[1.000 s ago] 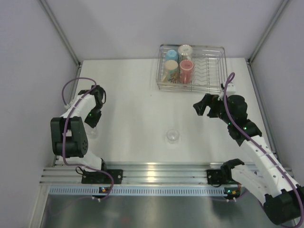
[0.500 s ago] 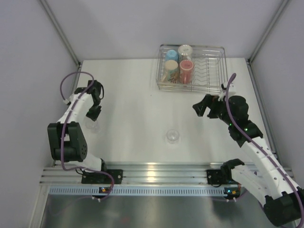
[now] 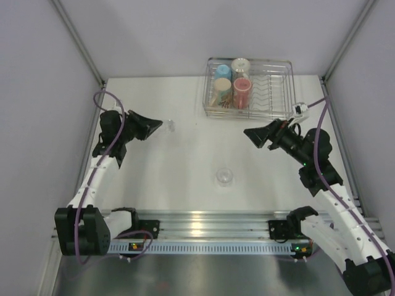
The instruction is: Load the cups into the dish rack
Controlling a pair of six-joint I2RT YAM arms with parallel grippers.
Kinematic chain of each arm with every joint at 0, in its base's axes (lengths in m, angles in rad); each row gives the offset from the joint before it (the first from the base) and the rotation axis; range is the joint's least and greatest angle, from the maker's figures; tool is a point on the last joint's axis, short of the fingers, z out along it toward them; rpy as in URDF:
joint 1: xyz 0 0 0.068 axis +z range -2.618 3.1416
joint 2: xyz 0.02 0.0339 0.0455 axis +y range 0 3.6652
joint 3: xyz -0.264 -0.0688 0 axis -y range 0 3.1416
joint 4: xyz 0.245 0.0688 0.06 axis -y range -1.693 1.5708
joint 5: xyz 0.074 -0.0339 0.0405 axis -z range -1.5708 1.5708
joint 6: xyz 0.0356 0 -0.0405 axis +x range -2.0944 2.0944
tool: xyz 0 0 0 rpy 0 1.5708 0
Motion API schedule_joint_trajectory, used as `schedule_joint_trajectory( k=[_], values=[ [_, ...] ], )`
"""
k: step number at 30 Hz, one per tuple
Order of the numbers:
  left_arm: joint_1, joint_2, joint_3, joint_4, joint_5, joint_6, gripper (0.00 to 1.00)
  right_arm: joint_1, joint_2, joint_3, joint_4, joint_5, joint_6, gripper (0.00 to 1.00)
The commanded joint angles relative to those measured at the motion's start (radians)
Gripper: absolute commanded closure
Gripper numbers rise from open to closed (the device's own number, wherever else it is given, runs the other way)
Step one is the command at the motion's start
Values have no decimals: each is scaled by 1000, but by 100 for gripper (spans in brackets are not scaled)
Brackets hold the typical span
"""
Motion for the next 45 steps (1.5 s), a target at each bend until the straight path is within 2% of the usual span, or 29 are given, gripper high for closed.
schedule_joint_trajectory(
  k=[1,7,11,12,13,15,22,26,41,45],
  values=[
    [-13,-43,-63,586,260,-140,100,6,-34,-46,248,-50,84,1],
    [-135,-20,-73,821,277,-223,100,13,-1,-156,513,-41,219,1],
    [-211,56,-151,1227,273,-416,100,34,44,-140,618,-50,223,1],
    [-225,89,-162,1420,266,-516,100,42,52,-137,654,-48,222,1],
    [-237,116,-169,1525,259,-564,100,58,71,-123,665,-50,217,1],
    [-285,200,-154,1648,245,-649,100,78,101,-86,692,-64,209,1],
    [-420,276,-101,1727,193,-632,100,218,214,3,715,-21,121,1],
    [-471,276,-90,1758,176,-634,100,244,239,47,665,19,58,1],
    [-492,207,-78,1761,144,-614,100,273,245,61,645,70,85,1],
    [-498,196,-87,1758,124,-594,100,287,248,32,707,67,120,1]
  ],
)
